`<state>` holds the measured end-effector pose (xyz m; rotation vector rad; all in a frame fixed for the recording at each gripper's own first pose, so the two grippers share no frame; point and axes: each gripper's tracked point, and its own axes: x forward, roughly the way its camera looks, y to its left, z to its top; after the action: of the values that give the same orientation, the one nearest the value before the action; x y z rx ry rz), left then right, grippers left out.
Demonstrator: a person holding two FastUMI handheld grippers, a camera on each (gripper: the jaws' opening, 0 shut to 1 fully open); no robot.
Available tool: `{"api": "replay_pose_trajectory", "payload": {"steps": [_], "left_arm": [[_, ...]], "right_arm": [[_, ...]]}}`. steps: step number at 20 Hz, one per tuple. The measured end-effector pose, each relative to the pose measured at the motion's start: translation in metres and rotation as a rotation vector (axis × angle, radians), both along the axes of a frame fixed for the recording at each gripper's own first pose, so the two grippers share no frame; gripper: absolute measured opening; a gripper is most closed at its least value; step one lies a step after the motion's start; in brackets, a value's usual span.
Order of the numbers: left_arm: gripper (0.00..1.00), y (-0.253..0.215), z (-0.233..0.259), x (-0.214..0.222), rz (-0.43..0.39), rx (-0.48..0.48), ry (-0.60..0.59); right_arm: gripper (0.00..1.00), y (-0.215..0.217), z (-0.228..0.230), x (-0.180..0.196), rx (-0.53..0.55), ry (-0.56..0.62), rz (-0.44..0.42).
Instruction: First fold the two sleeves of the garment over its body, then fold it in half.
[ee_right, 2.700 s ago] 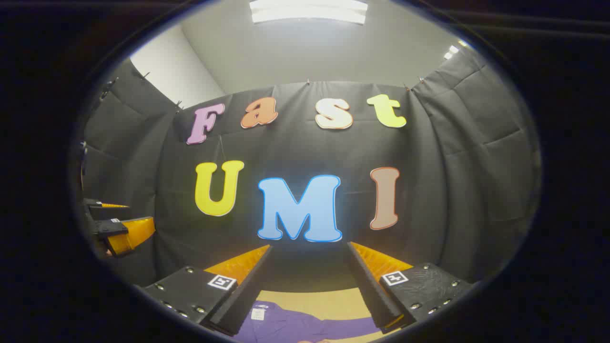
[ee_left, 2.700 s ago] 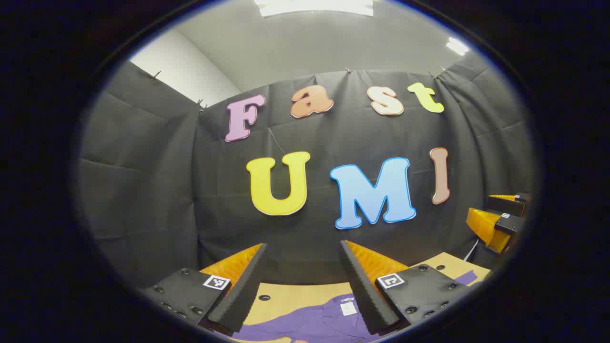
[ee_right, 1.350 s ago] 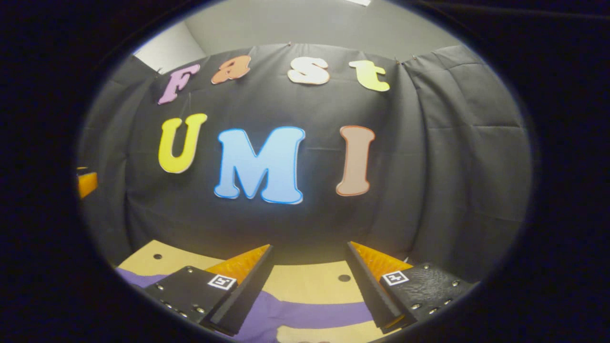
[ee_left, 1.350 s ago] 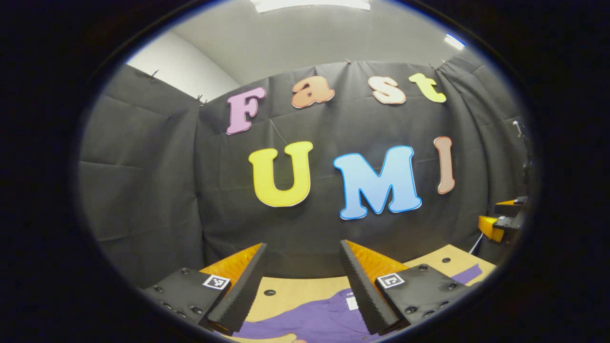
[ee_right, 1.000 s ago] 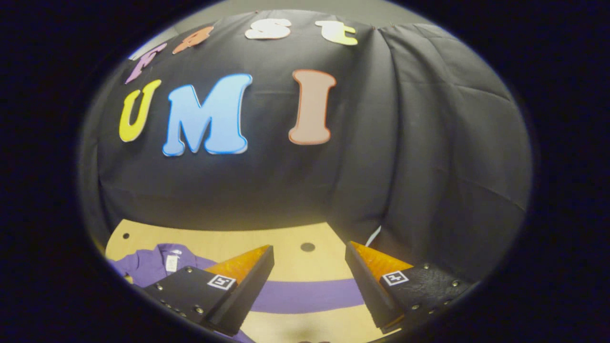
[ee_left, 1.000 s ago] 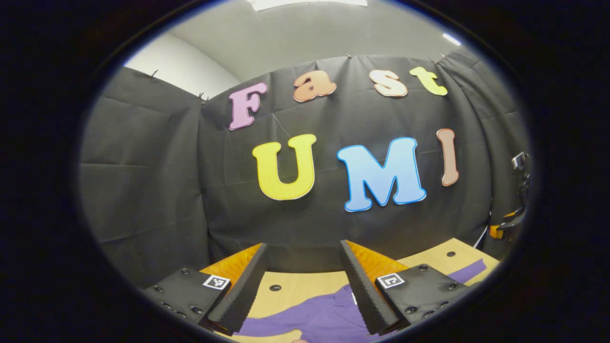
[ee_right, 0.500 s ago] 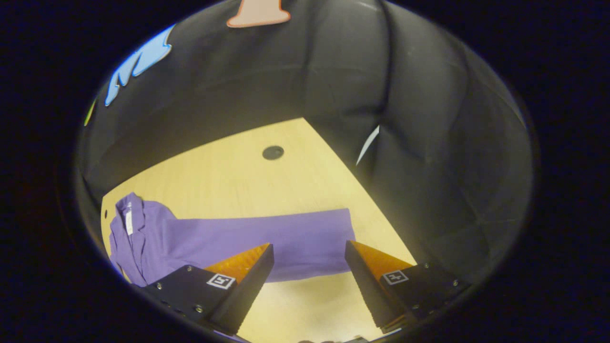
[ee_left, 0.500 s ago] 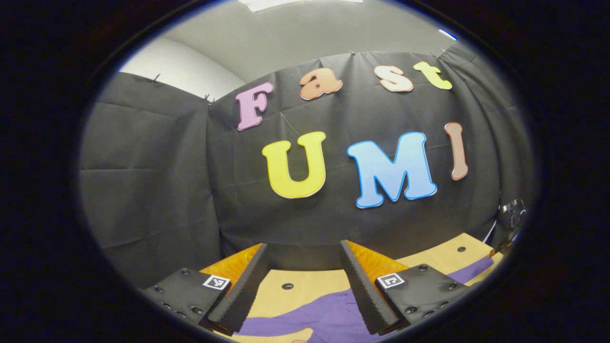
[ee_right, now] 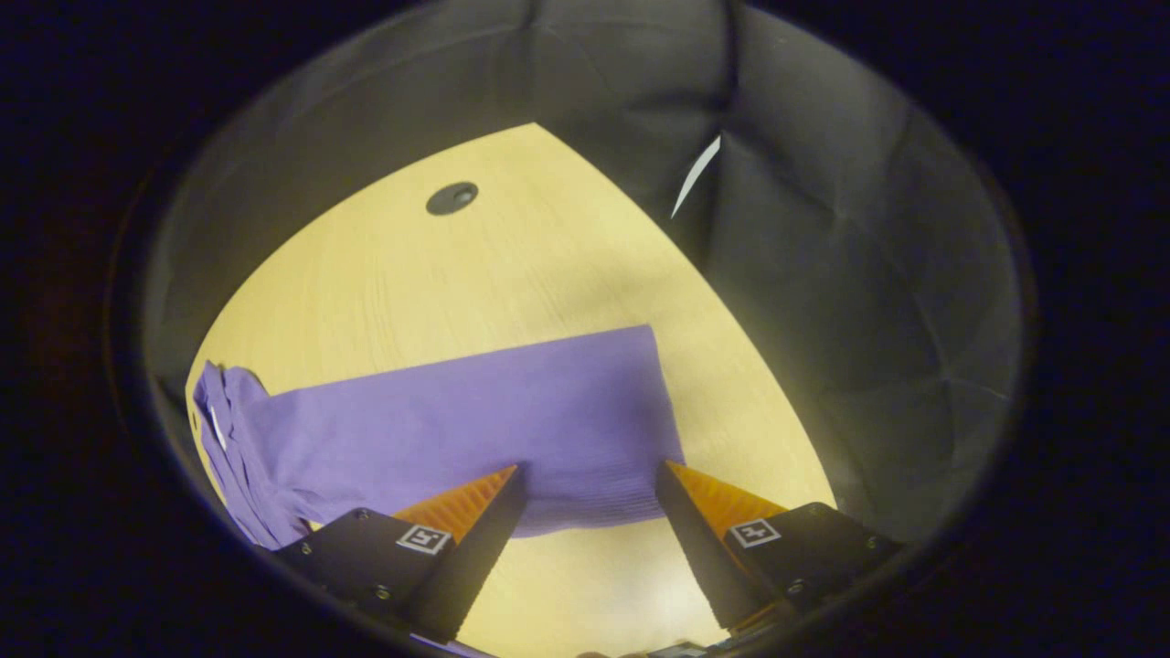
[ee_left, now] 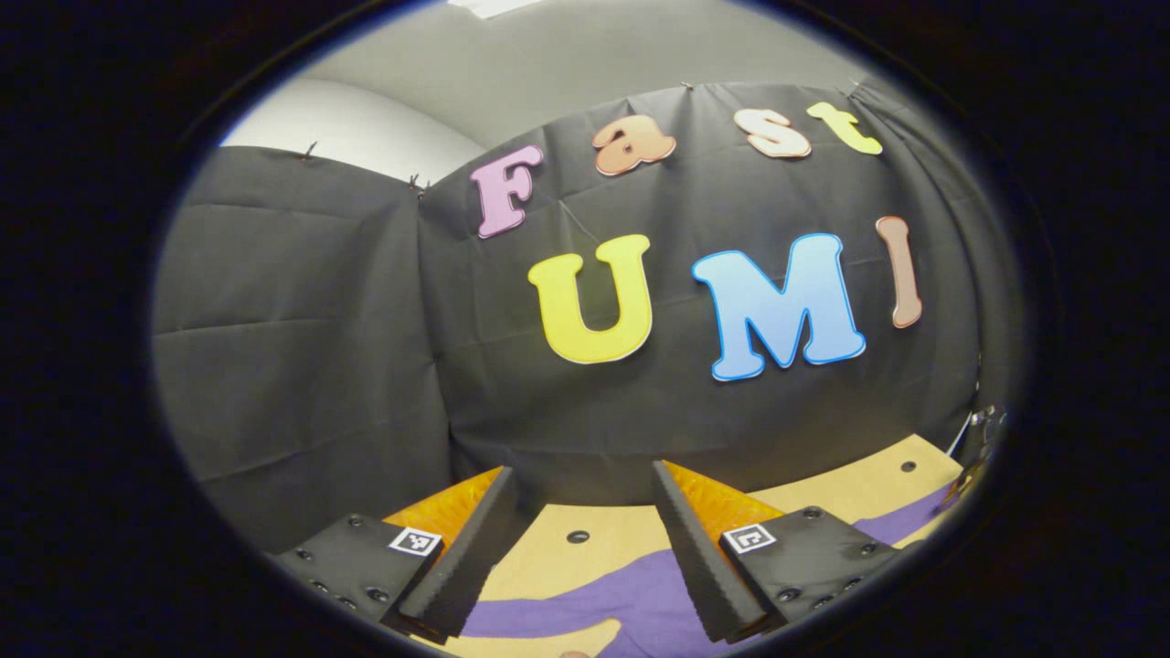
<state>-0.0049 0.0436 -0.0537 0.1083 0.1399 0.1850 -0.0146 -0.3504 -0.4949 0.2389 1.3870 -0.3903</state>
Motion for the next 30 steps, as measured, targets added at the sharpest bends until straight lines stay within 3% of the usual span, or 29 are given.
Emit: {"api": "replay_pose_trajectory", "payload": {"steps": [3,12,14,17,19,23,24,26,29,30], "left_arm": [[0.94,-0.007,0.0,-0.001,-0.005,0.007,-0.003],[0.94,-0.013,-0.004,-0.001,-0.003,-0.026,0.004],[0.94,-0.007,-0.005,-0.004,0.013,-0.023,0.004],[0.94,0.0,-0.007,-0.008,0.033,-0.027,0.007],[0.94,0.007,-0.005,-0.013,0.049,-0.019,0.005],[0.94,0.014,-0.003,-0.017,0.072,-0.008,0.005],[0.94,0.014,-0.005,-0.018,0.074,-0.01,0.006],[0.94,0.012,-0.006,-0.018,0.073,-0.013,0.009],[0.94,0.008,-0.006,-0.018,0.065,-0.007,0.008],[0.94,0.008,-0.006,-0.018,0.065,-0.004,0.008]], "right_arm": [[0.96,0.004,-0.003,-0.005,0.0,0.016,0.046],[0.99,0.004,-0.001,-0.003,0.035,0.074,0.016],[0.92,0.004,0.001,-0.003,0.038,0.096,0.007],[0.91,0.005,0.0,0.0,0.044,0.105,-0.014],[0.66,0.007,-0.001,0.002,0.041,0.107,-0.015],[0.66,0.007,0.0,0.003,0.05,0.12,-0.011],[0.66,0.0,0.0,0.005,0.007,0.093,-0.011],[0.1,0.0,0.002,0.009,-0.032,0.081,-0.018],[0.1,0.003,-0.003,0.014,-0.099,0.07,0.069],[0.05,0.004,-0.005,0.013,-0.126,0.059,0.084]]}}
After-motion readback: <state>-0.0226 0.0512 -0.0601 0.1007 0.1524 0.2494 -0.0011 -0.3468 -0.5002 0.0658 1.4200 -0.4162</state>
